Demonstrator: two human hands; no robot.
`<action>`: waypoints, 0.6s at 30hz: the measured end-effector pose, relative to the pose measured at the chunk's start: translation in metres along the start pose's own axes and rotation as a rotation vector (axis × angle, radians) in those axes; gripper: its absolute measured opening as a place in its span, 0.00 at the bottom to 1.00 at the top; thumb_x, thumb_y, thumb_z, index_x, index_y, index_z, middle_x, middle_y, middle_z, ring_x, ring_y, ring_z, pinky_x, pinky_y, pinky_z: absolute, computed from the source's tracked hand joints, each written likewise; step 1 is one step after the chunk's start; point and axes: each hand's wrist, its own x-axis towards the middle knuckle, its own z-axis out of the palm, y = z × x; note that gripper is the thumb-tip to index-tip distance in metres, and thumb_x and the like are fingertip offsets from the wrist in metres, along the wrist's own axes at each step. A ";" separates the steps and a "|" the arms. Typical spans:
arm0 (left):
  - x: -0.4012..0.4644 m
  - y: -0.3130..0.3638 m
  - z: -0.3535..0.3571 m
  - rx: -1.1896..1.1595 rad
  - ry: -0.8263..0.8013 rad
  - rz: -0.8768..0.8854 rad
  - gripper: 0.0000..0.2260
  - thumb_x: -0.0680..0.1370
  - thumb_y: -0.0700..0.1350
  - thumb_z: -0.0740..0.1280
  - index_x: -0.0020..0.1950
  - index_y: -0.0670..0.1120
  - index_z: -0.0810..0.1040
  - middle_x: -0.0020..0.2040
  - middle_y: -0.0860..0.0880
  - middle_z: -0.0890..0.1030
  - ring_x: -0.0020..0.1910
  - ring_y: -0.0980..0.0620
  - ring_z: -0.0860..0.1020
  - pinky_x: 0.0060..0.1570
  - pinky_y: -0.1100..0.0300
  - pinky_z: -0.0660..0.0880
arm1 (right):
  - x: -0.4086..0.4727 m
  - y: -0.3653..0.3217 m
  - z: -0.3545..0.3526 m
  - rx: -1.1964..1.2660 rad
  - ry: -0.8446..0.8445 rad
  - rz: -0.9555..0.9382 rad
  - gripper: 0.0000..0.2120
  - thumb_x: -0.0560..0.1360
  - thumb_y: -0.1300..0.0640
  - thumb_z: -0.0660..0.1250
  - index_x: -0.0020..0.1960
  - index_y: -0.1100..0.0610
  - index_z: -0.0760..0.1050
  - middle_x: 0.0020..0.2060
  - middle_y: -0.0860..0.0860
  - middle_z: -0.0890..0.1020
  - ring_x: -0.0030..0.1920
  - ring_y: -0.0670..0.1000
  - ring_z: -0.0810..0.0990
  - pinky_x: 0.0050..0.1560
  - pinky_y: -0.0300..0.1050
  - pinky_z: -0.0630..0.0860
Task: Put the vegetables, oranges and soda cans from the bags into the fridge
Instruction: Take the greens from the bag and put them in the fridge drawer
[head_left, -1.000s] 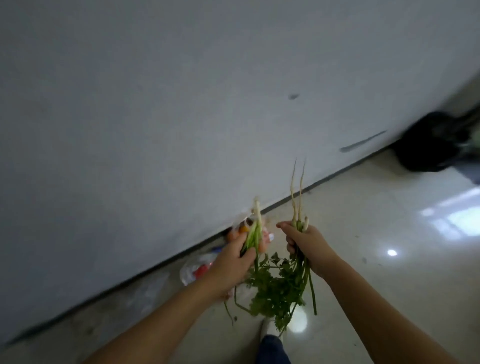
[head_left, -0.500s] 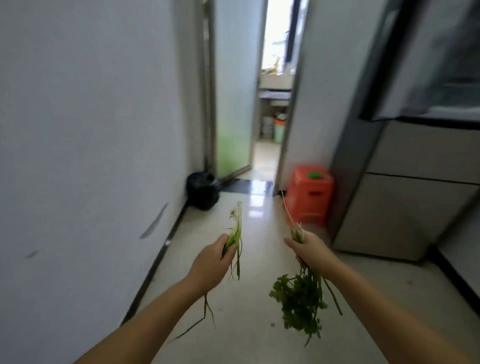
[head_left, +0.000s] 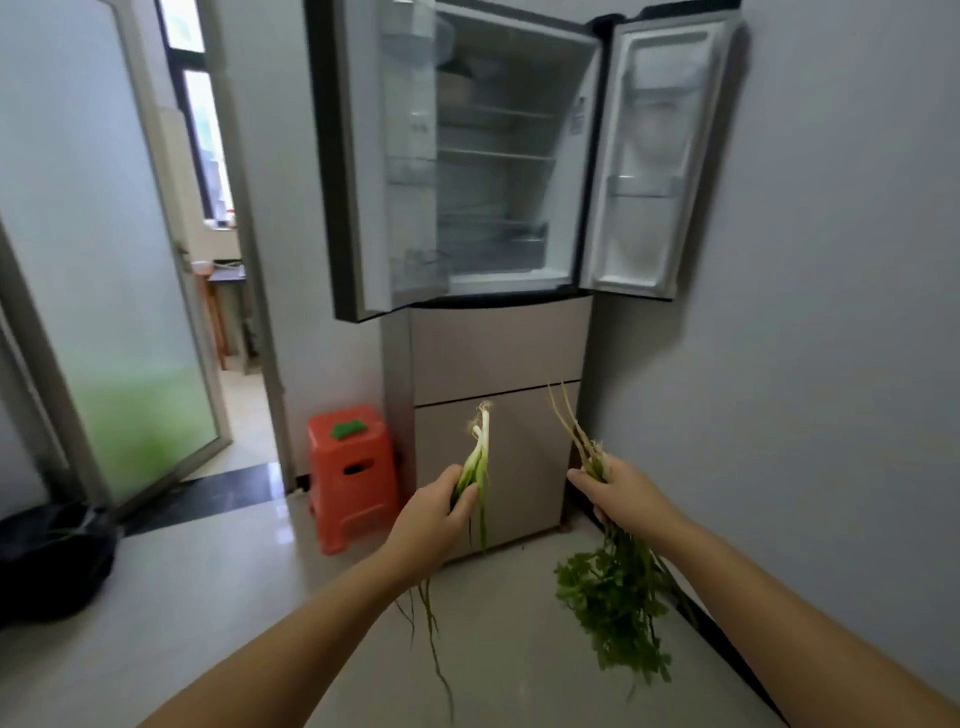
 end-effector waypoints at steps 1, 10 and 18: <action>0.020 0.004 0.008 0.007 -0.009 0.006 0.06 0.81 0.48 0.59 0.49 0.47 0.73 0.40 0.44 0.78 0.35 0.50 0.75 0.41 0.46 0.75 | 0.012 0.007 -0.010 0.014 0.010 0.005 0.13 0.79 0.50 0.61 0.38 0.52 0.67 0.32 0.50 0.73 0.33 0.48 0.72 0.35 0.40 0.68; 0.231 -0.005 0.050 0.054 -0.010 0.144 0.05 0.81 0.47 0.58 0.45 0.51 0.70 0.35 0.50 0.74 0.32 0.52 0.72 0.34 0.58 0.68 | 0.188 0.030 -0.083 -0.041 0.124 -0.022 0.13 0.79 0.51 0.61 0.36 0.50 0.66 0.29 0.51 0.73 0.29 0.48 0.72 0.34 0.41 0.70; 0.452 0.014 0.048 -0.009 0.014 0.221 0.06 0.81 0.48 0.58 0.46 0.53 0.70 0.36 0.51 0.74 0.32 0.53 0.71 0.34 0.58 0.66 | 0.367 0.014 -0.186 -0.168 0.271 -0.097 0.11 0.78 0.51 0.62 0.40 0.54 0.67 0.31 0.50 0.73 0.31 0.49 0.72 0.34 0.43 0.70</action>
